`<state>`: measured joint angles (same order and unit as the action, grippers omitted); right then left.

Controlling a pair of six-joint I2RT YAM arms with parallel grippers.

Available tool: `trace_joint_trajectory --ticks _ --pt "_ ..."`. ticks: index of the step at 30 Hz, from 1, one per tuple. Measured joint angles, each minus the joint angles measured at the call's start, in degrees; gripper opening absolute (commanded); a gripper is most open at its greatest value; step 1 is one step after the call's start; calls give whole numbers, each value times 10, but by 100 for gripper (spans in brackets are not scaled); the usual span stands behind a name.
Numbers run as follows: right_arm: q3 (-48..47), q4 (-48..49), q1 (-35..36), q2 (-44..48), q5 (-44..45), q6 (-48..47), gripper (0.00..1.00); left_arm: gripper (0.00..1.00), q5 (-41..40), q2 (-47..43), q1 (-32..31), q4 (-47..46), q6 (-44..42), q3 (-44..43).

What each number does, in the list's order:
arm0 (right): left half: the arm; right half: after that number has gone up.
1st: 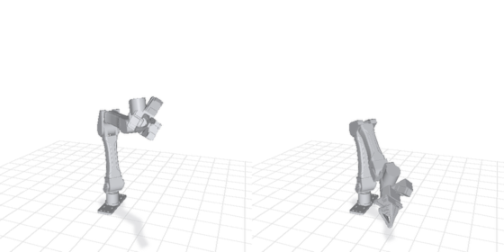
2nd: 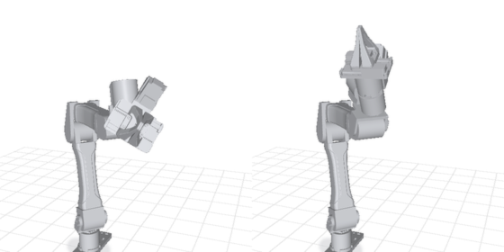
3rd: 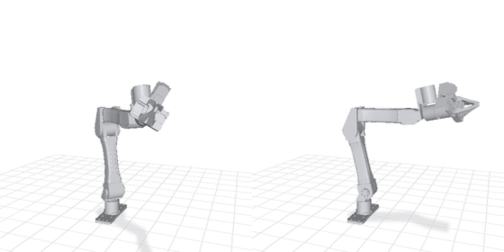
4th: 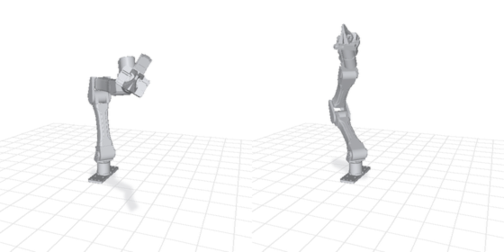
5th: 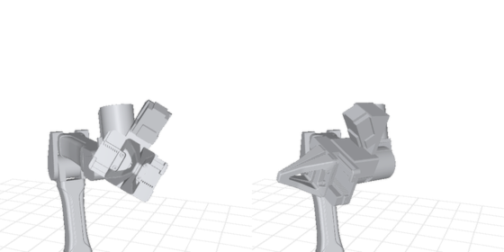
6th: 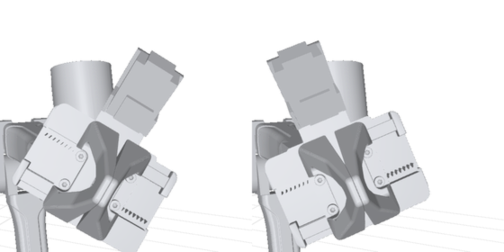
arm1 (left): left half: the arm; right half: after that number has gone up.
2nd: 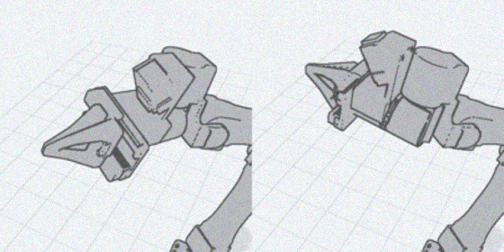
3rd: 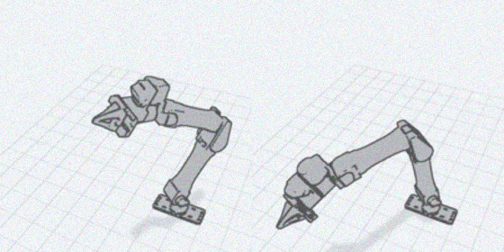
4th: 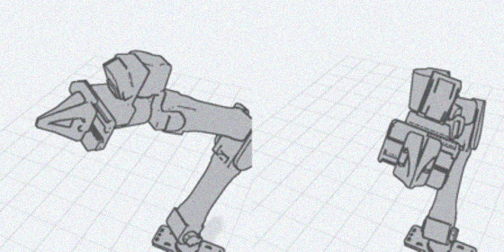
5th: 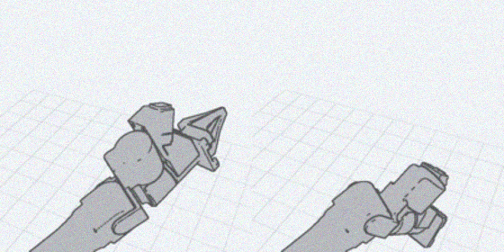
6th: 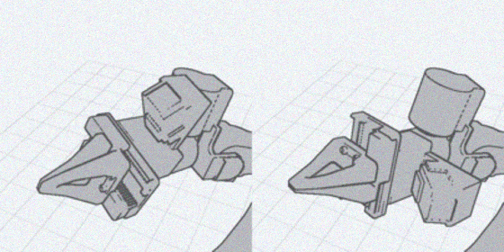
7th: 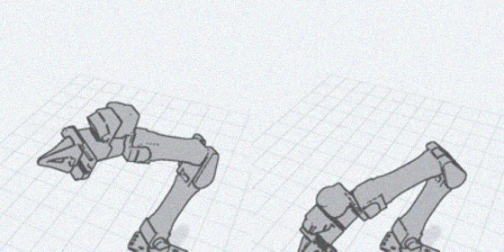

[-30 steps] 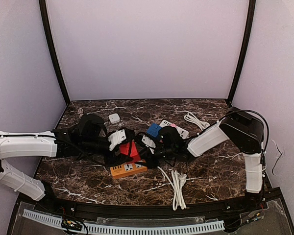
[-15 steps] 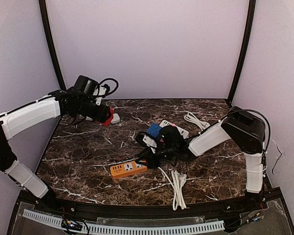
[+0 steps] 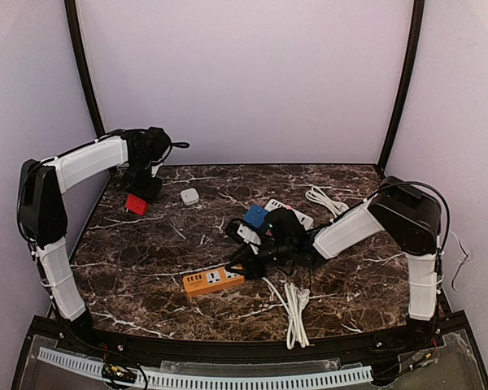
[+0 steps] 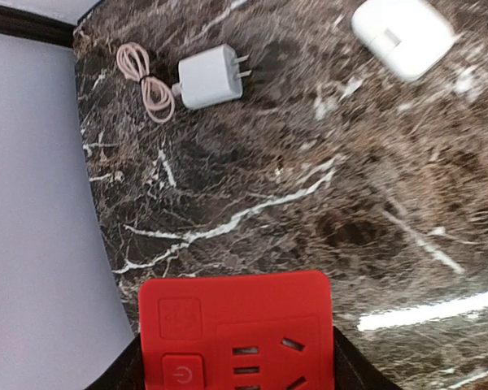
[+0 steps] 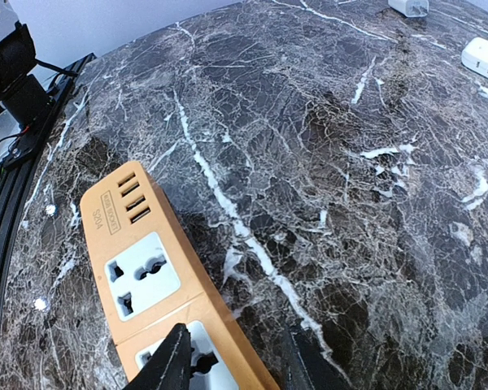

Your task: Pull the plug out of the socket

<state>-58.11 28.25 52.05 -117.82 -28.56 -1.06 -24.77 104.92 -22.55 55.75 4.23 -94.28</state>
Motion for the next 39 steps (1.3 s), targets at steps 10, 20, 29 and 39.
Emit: trace_joint_trajectory --ticks 10,20,29,39 --pt "0 -3 -1 1 -2 1 37 12 -91 140 28 80 -45 -14" --pt "2 -4 -2 3 -4 1 37 39 -104 168 38 78 -81 -12" --pt "3 -4 -3 3 -7 1 37 58 -96 168 39 70 -96 -11" --pt "3 -4 -3 3 -8 3 37 85 -74 168 40 61 -103 -12"
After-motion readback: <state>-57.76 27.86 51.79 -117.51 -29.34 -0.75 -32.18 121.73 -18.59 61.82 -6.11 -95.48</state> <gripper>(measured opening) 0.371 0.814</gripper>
